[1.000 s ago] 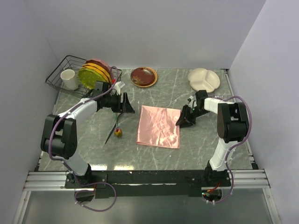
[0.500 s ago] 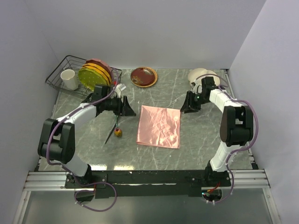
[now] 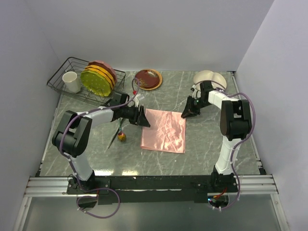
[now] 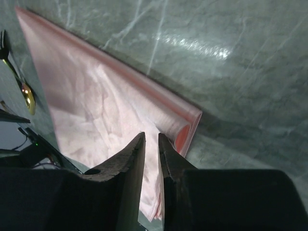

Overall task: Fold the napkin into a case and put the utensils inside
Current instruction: Smooth out the square-folded napkin at the center of the board.

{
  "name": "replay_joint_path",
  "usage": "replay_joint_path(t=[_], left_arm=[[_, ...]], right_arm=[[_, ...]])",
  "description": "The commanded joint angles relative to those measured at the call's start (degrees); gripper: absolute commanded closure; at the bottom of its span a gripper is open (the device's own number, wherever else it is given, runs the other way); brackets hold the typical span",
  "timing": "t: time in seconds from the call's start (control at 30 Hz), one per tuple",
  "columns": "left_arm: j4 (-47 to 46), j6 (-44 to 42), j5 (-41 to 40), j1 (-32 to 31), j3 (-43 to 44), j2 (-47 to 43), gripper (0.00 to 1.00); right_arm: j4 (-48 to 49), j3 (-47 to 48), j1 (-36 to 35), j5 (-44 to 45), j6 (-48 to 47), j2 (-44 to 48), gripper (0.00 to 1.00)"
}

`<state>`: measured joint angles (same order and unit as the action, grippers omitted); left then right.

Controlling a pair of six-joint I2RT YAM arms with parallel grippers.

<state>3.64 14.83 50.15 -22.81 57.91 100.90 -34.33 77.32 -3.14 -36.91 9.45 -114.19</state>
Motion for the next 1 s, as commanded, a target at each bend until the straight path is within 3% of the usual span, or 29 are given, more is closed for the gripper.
replay_joint_path(t=[0.0, 0.3, 0.4, 0.47, 0.57, 0.6, 0.63, 0.7, 0.73, 0.87, 0.9, 0.97], left_arm=[[-1.4, -2.3, 1.6, -0.8, 2.4, 2.0, 0.49], [1.8, -6.2, 0.6, -0.7, 2.3, 4.7, 0.50], [0.4, -5.4, 0.1, -0.8, 2.0, 1.6, 0.47], [-0.6, -5.6, -2.1, -0.8, 2.9, -3.4, 0.39], [1.0, -7.9, -7.7, -0.8, 6.7, -10.0, 0.19], [1.6, -10.0, -9.4, -0.8, 7.7, -11.8, 0.13], [2.6, -11.1, -11.4, -0.8, 9.7, -14.9, 0.01], [2.0, -14.2, -15.9, -0.7, 10.6, -18.2, 0.01], [1.5, -16.6, -16.6, -0.8, 11.2, -20.9, 0.01], [-10.5, -13.3, -19.1, -0.8, 9.9, -24.0, 0.01], [-13.9, -9.4, -21.0, -0.8, 9.2, -24.0, 0.01], [-15.8, -4.0, -23.6, -0.8, 10.1, -20.9, 0.01]], right_arm=[[4.7, 3.5, -0.1, 1.0, 3.8, -1.6, 0.77], [6.9, 3.3, 0.3, 0.6, 8.1, -4.8, 0.78], [6.2, 4.0, 0.8, -1.0, 7.2, -2.6, 0.77], [5.1, 5.5, 0.9, -3.3, 5.4, 0.9, 0.72], [4.4, 7.7, 0.9, -6.2, 3.0, 7.3, 0.55], [4.1, 8.4, 0.8, -6.6, 2.3, 8.9, 0.47], [3.9, 9.1, 0.7, -6.7, 1.6, 12.0, 0.31], [4.1, 10.8, 0.8, -5.7, -0.8, 15.2, 0.17], [5.0, 11.3, 0.6, -5.0, -2.0, 18.2, 0.00], [12.1, 11.4, 0.3, -4.3, -3.7, 23.2, 0.00], [15.6, 10.0, 0.4, -1.1, 0.3, 23.7, 0.00], [22.1, 8.7, 1.5, -3.6, 11.1, 22.1, 0.00]])
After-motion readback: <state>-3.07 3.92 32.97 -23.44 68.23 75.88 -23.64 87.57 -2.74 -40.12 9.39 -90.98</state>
